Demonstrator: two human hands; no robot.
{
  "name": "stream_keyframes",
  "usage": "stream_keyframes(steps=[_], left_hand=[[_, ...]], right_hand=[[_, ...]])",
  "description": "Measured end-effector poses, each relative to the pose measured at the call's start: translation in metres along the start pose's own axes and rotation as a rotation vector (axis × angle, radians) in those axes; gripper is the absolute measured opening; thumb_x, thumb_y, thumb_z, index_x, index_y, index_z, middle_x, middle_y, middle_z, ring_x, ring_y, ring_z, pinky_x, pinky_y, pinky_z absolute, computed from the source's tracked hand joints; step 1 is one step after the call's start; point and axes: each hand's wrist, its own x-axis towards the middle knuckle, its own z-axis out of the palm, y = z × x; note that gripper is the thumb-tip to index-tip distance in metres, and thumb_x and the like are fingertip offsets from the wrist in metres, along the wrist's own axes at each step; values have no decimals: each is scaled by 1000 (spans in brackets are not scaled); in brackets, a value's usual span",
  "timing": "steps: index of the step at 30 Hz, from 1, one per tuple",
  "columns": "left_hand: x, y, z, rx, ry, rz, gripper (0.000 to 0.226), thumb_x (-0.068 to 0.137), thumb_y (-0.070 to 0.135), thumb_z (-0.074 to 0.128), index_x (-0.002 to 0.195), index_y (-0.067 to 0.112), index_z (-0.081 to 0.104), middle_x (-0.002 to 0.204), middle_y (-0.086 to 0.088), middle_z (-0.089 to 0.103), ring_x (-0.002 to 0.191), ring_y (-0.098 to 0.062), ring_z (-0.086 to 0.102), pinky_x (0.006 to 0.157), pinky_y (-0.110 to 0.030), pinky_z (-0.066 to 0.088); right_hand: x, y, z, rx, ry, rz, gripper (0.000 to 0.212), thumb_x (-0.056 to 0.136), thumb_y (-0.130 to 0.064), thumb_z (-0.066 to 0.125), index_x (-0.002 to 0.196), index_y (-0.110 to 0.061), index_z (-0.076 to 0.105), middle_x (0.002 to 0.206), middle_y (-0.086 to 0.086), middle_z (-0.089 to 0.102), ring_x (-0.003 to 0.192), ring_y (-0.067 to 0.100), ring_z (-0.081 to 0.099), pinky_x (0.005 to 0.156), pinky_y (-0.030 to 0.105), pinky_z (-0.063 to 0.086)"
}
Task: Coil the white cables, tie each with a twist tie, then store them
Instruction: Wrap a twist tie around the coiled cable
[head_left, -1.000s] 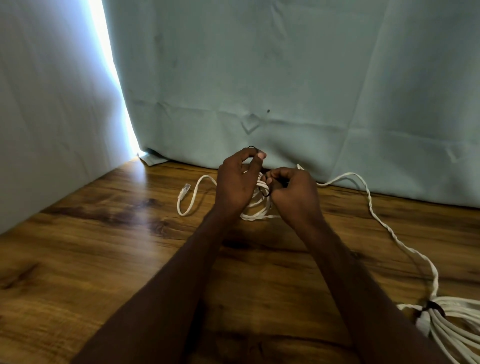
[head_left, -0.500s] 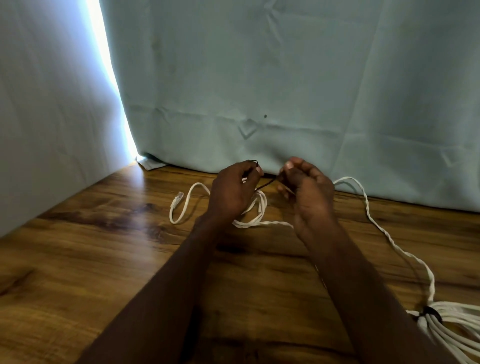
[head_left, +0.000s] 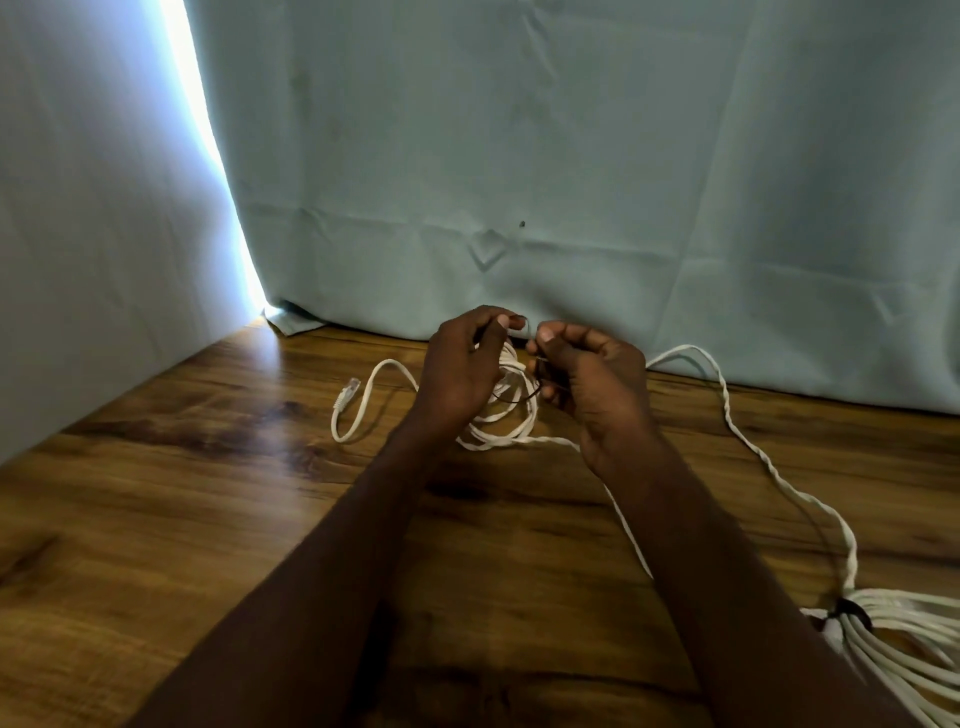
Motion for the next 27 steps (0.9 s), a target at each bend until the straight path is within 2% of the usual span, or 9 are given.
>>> stream_keyframes(steps=[4, 9, 12, 15, 18, 20, 22, 25, 27], left_hand=[[0, 1, -3, -22, 19, -66, 24, 105, 27, 57, 111, 17, 78, 101, 9, 76, 97, -1, 69, 89, -43, 60], [3, 3, -4, -46, 54, -103, 18, 100, 26, 64, 99, 16, 78, 90, 5, 76, 91, -7, 70, 89, -39, 57], [3, 3, -4, -92, 90, -145, 15, 100, 25, 66, 102, 15, 77, 92, 5, 76, 93, -9, 71, 90, -43, 59], [4, 2, -5, -29, 129, -125, 16, 101, 26, 64, 108, 18, 76, 100, 9, 75, 99, -5, 69, 90, -44, 59], [3, 3, -3, 21, 135, -76, 17, 102, 28, 62, 110, 19, 74, 102, 10, 74, 101, -2, 67, 87, -41, 59], [3, 5, -2, -6, 171, -59, 16, 102, 27, 62, 108, 18, 73, 101, 9, 74, 102, -3, 67, 90, -36, 57], [4, 8, -2, -60, 237, -78, 14, 101, 24, 63, 105, 15, 73, 100, 8, 74, 101, -5, 67, 92, -33, 55], [8, 2, -3, -189, 327, -216, 10, 100, 24, 65, 102, 17, 73, 93, 3, 76, 95, -13, 72, 92, -42, 58], [12, -1, -4, -256, 378, -294, 6, 99, 25, 66, 99, 22, 72, 94, -1, 76, 96, -19, 72, 94, -47, 58]], right_hand=[[2, 1, -1, -14, -9, 23, 11, 95, -3, 69, 102, -8, 76, 85, 6, 77, 71, 12, 69, 58, 24, 51], [5, 3, -4, -40, -31, 31, 15, 96, -1, 66, 101, -9, 78, 90, 8, 76, 76, 13, 67, 59, 24, 50], [7, 4, -4, -108, -61, 5, 19, 96, 2, 64, 102, -9, 79, 90, 4, 79, 76, 9, 69, 61, 25, 50], [7, 5, -3, -145, -69, -37, 22, 96, 5, 63, 103, -10, 78, 87, 4, 77, 73, 9, 67, 57, 24, 50], [9, 9, -1, -250, -59, -152, 28, 93, 9, 64, 108, -10, 77, 86, 2, 74, 74, 11, 67, 59, 23, 52], [9, 14, 0, -433, -53, -310, 29, 92, 8, 64, 109, -10, 79, 95, -1, 78, 84, 5, 72, 72, 19, 56], [4, 19, 4, -611, -35, -474, 27, 92, 4, 66, 107, -13, 80, 99, -6, 79, 92, -3, 71, 81, 11, 53], [-2, 25, 10, -645, 48, -605, 22, 90, 2, 70, 100, -14, 81, 92, -9, 77, 86, -8, 67, 77, 2, 45], [-3, 28, 14, -671, 112, -651, 18, 88, 0, 72, 100, -12, 81, 95, -3, 75, 83, -3, 66, 75, 2, 44]])
